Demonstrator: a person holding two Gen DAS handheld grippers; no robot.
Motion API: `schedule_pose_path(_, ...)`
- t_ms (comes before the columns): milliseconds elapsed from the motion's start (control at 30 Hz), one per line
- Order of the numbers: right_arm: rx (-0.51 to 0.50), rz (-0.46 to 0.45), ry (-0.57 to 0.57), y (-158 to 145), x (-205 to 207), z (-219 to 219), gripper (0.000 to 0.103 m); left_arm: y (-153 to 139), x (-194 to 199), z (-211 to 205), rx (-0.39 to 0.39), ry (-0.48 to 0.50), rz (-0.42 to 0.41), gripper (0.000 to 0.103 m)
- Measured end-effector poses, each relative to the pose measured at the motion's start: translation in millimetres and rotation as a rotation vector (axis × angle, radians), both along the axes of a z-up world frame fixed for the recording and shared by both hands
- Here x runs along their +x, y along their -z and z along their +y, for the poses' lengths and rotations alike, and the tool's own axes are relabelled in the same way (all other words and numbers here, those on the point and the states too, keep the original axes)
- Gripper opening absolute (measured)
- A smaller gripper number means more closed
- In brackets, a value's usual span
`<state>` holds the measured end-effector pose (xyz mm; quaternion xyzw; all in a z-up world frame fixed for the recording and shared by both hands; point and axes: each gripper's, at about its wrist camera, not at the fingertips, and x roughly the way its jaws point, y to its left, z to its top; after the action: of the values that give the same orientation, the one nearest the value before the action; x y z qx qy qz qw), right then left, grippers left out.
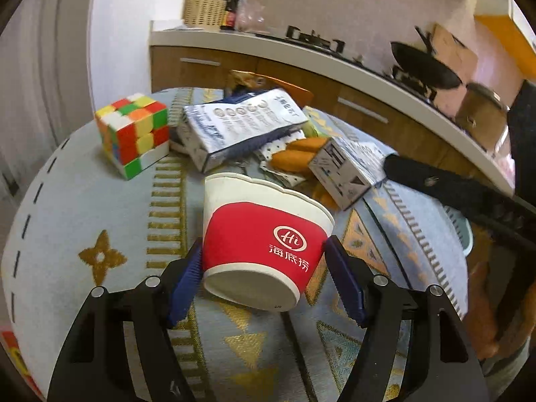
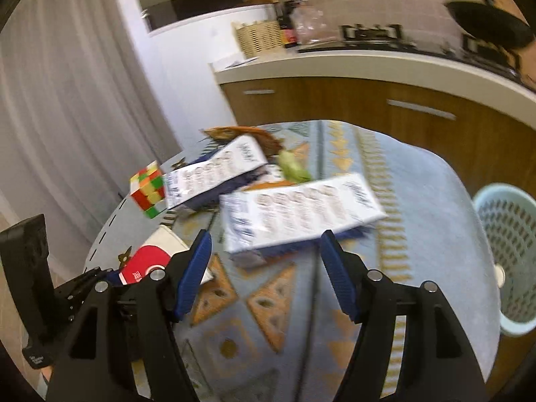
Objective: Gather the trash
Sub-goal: 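Hold the red cup in the left tool while the right tool grasps the white milk carton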
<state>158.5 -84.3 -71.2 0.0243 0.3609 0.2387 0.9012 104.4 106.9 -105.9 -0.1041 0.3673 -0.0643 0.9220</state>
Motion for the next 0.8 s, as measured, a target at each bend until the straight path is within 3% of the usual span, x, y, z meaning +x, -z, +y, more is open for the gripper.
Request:
schedule_pose_path(167,-0.074,0.035,0.047,15.2,11.3,7.1,0.064,-1.5,-1.7,2.9,-0.019,-0.01,-0.017,0.069)
schedule_pose_path(467,-0.13,0.055,0.264,19.4,7.4,-88.5,0.064,-1.8,-5.6,3.2,-0.015,-0.017,-0.031,0.069)
schedule_pose_path(533,-0.104,0.089,0.338,22.3,13.4,-117.7,0.064,-1.6,-5.5,5.3,-0.023,-0.021,-0.029,0.069)
schedule_pose_path(633,-0.014,0.129,0.339,21.8,16.3,-139.1,0.064,-1.1,-6.3,6.4,-0.028,-0.018,-0.029,0.069)
schedule_pose_path(800,0.044,0.128,0.279,13.7,20.1,-121.3,0.072,-1.6,-6.6,5.0,-0.018,-0.017,-0.03,0.069)
